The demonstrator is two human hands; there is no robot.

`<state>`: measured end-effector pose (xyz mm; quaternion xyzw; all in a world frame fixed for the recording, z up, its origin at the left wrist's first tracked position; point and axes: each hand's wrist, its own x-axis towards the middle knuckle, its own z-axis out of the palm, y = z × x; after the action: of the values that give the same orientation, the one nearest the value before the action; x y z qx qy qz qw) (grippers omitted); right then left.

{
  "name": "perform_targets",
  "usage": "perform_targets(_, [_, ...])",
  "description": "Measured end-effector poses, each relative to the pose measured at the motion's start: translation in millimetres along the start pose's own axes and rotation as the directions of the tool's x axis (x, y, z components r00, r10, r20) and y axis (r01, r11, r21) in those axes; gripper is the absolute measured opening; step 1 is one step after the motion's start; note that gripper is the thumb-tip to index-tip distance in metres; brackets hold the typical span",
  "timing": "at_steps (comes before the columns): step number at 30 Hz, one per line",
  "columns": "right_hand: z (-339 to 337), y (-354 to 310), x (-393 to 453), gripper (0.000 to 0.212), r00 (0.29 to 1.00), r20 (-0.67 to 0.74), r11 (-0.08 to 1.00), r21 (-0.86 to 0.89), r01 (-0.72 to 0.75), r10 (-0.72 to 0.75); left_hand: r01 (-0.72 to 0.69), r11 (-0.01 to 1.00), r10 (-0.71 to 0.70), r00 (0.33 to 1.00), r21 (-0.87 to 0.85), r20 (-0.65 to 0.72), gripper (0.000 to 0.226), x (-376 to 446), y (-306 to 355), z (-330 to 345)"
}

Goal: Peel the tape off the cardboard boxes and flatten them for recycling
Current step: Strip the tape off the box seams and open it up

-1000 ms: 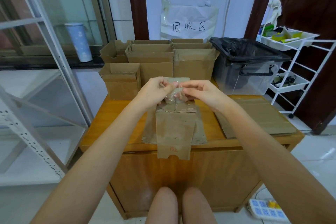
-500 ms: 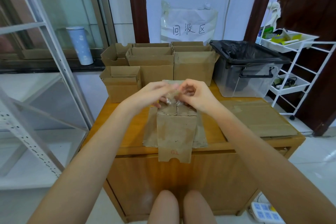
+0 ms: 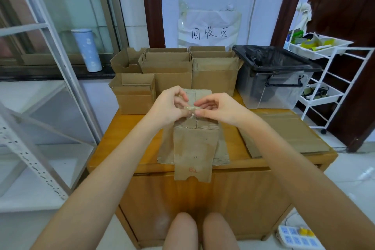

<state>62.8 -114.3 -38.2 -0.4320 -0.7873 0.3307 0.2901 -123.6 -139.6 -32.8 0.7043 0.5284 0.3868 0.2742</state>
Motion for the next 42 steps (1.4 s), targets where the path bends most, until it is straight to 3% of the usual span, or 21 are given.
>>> perform_targets(5, [9.3, -3.6, 6.0, 0.008, 0.997, -0.042, 0.989, -0.137, 0.055, -0.061, -0.067, 0.992, 0.073, 0.996, 0.103, -0.06, 0.021, -5.8, -8.2, 1.8])
perform_targets(10, [16.0, -2.1, 4.6, 0.009, 0.98, -0.114, 0.974, -0.181, 0.138, -0.16, -0.029, 0.999, 0.025, 0.993, 0.03, 0.111, 0.023, -8.0, -7.6, -6.7])
perform_targets(16, [15.6, 5.5, 3.0, 0.023, 0.962, -0.205, 0.984, -0.063, 0.169, -0.179, -0.016, 0.999, 0.021, 0.995, -0.051, 0.102, 0.006, -4.0, -4.4, -10.3])
perform_targets(18, [12.7, 5.1, 1.6, 0.025, 0.966, -0.203, 0.986, -0.004, 0.165, -0.162, -0.016, 1.0, 0.018, 0.996, -0.021, 0.091, 0.014, -1.5, -2.8, -6.3])
perform_targets(21, [7.8, 3.9, 0.0, 0.022, 0.98, -0.168, 0.99, 0.073, 0.121, -0.107, -0.007, 0.99, -0.007, 0.995, 0.141, 0.098, 0.025, 4.0, 1.4, 0.6])
perform_targets(26, [3.4, 6.5, -2.7, 0.023, 0.989, -0.146, 0.976, 0.218, 0.025, 0.007, -0.018, 0.922, 0.015, 1.0, 0.386, 0.012, 0.021, 8.7, 6.2, 13.5])
perform_targets(29, [7.8, 8.0, -4.8, 0.017, 0.977, -0.21, 0.956, 0.282, 0.079, -0.019, -0.013, 0.932, 0.028, 0.999, 0.363, -0.036, 0.012, 8.6, 2.1, 18.6])
perform_targets(32, [7.4, 7.7, -4.4, 0.015, 0.981, -0.193, 0.944, 0.32, 0.085, -0.023, 0.003, 0.958, 0.019, 0.997, 0.287, -0.075, 0.02, 7.8, -1.2, 20.1])
perform_targets(38, [-3.0, -1.9, -0.8, 0.038, 1.0, 0.011, 1.0, 0.001, -0.015, 0.015, -0.016, 0.997, 0.013, 0.999, 0.073, 0.041, 0.013, 7.2, -4.7, 11.2])
perform_targets(42, [1.2, -8.4, 2.4, 0.036, 0.998, 0.061, 0.968, -0.25, 0.007, 0.009, 0.06, 0.997, -0.053, 0.992, -0.055, 0.111, 0.013, 4.8, -1.5, 0.0])
